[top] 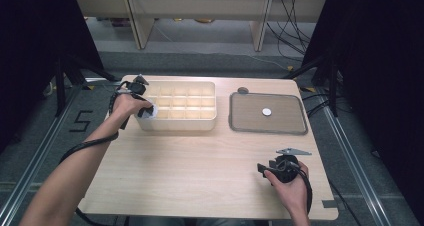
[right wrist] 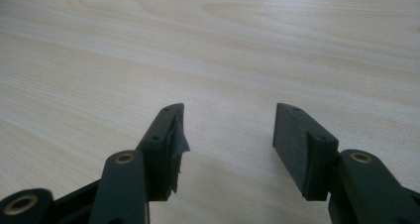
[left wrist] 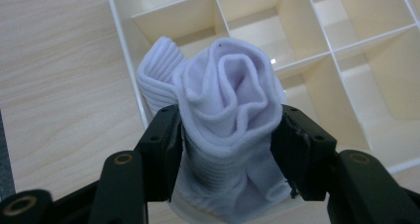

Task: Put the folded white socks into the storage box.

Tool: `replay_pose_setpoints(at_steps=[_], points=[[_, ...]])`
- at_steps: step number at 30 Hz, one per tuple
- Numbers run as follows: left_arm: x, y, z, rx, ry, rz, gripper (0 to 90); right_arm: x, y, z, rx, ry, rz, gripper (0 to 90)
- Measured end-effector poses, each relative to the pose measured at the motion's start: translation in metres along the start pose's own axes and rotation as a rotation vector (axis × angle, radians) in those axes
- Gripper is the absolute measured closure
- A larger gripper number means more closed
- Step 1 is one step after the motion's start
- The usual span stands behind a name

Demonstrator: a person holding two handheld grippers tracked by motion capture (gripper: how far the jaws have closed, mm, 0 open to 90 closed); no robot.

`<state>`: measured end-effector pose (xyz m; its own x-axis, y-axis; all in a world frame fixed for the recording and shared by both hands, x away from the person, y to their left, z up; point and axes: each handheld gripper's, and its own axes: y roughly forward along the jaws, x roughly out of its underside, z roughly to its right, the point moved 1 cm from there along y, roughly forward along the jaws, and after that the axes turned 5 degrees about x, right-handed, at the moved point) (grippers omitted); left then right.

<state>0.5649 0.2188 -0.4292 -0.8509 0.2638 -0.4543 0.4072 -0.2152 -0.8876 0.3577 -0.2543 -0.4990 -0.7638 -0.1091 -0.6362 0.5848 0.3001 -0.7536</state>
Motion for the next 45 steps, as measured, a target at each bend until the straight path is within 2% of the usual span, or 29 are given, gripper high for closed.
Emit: replay_pose_setpoints(at_steps=[2, 3, 5, 6, 7, 8, 9, 10, 11, 14, 17, 19, 20, 22, 23, 26, 28, 29, 31, 32, 33, 34, 36, 37, 38, 41, 43, 44, 45], points=[[-0.002, -0.002, 0.001, 0.001, -0.009, 0.015, 45.1, 0.0, 0.001, 0.002, -0.004, -0.023, 0.019, 46.3], [-0.004, -0.004, -0.001, 0.001, 0.016, 0.019, 45.0, 0.0, 0.001, 0.002, -0.012, -0.022, 0.018, 46.3], [-0.007, -0.007, 0.002, 0.005, -0.003, 0.032, 44.8, 0.0, 0.001, 0.002, -0.01, -0.021, 0.018, 46.4], [-0.01, -0.008, 0.001, -0.003, 0.032, 0.048, 44.7, 0.0, 0.001, 0.002, -0.011, -0.021, 0.018, 46.4], [-0.011, -0.01, 0.003, -0.005, 0.01, 0.056, 44.6, 0.0, 0.001, 0.002, -0.012, -0.024, 0.017, 46.3], [-0.013, -0.011, 0.002, -0.006, 0.029, 0.049, 44.5, 0.0, 0.001, 0.003, 0.003, -0.035, 0.015, 46.3], [-0.013, -0.011, 0.004, -0.001, 0.002, 0.059, 44.6, 0.0, 0.001, 0.002, 0.002, -0.025, 0.016, 46.4], [-0.014, -0.011, 0.004, -0.002, 0.0, 0.059, 44.9, 0.0, 0.001, 0.002, 0.0, -0.025, 0.016, 46.3], [-0.015, -0.011, 0.002, -0.008, 0.032, 0.052, 45.6, 0.0, 0.001, 0.002, -0.004, -0.026, 0.016, 46.4], [-0.014, -0.005, 0.003, -0.013, 0.013, 0.046, 51.8, 0.001, -0.002, 0.001, -0.017, -0.004, -0.006, 46.4], [-0.014, -0.002, 0.004, -0.027, 0.047, 0.048, 59.3, 0.001, -0.002, 0.0, -0.005, 0.01, -0.004, 46.5], [-0.015, -0.003, 0.005, -0.033, 0.079, 0.038, 65.1, 0.001, -0.002, 0.001, -0.002, 0.006, -0.016, 46.5], [-0.017, -0.004, 0.005, -0.042, 0.108, 0.015, 68.5, 0.001, -0.002, 0.001, -0.001, 0.005, -0.021, 46.5], [-0.016, -0.002, 0.006, -0.042, 0.111, 0.03, 73.3, 0.0, -0.002, 0.001, -0.002, 0.006, -0.02, 46.5], [-0.017, -0.004, 0.007, -0.045, 0.119, 0.002, 74.6, 0.0, -0.002, 0.001, -0.008, 0.006, -0.02, 46.6], [-0.016, -0.002, 0.007, -0.043, 0.13, 0.012, 77.4, 0.001, -0.002, 0.0, -0.008, 0.003, -0.01, 46.5], [-0.015, -0.003, 0.008, -0.044, 0.135, -0.014, 78.2, 0.001, -0.003, 0.0, -0.005, 0.003, -0.009, 46.5], [-0.014, -0.001, 0.008, -0.047, 0.14, 0.006, 78.5, 0.001, -0.003, 0.0, -0.005, 0.003, -0.008, 46.6], [-0.014, -0.003, 0.008, -0.044, 0.139, -0.029, 78.8, 0.001, -0.002, 0.0, -0.009, -0.001, -0.008, 46.6], [-0.013, -0.001, 0.008, -0.04, 0.143, -0.008, 78.9, 0.001, -0.002, 0.0, -0.013, 0.005, -0.008, 46.5], [-0.012, 0.0, 0.008, -0.037, 0.146, -0.015, 78.9, 0.001, -0.001, 0.0, -0.01, 0.002, -0.008, 46.6], [-0.011, 0.0, 0.009, -0.035, 0.124, -0.017, 78.9, 0.0, 0.0, 0.001, 0.001, -0.012, 0.004, 46.6], [-0.011, -0.001, 0.007, -0.036, 0.147, -0.051, 79.0, 0.0, -0.001, 0.0, -0.002, -0.01, -0.002, 46.5], [-0.011, -0.001, 0.006, -0.037, 0.144, -0.063, 79.0, 0.0, -0.001, 0.0, -0.002, -0.01, 0.0, 46.5], [-0.011, 0.0, 0.006, -0.037, 0.138, -0.062, 79.0, 0.0, -0.002, 0.0, -0.018, -0.011, -0.001, 46.6], [-0.009, 0.001, 0.005, -0.037, 0.133, -0.075, 79.2, 0.0, -0.002, 0.0, -0.018, -0.005, -0.003, 46.5], [-0.008, 0.003, 0.006, -0.038, 0.127, -0.083, 79.3, 0.0, 0.0, 0.001, -0.014, -0.024, 0.014, 46.6], [-0.008, 0.003, 0.006, -0.038, 0.127, -0.083, 79.3, 0.001, 0.0, 0.0, 0.0, -0.013, 0.001, 46.6], [-0.007, 0.004, 0.006, -0.046, 0.134, -0.089, 79.4, 0.001, -0.001, 0.0, -0.009, -0.004, -0.002, 46.6]])
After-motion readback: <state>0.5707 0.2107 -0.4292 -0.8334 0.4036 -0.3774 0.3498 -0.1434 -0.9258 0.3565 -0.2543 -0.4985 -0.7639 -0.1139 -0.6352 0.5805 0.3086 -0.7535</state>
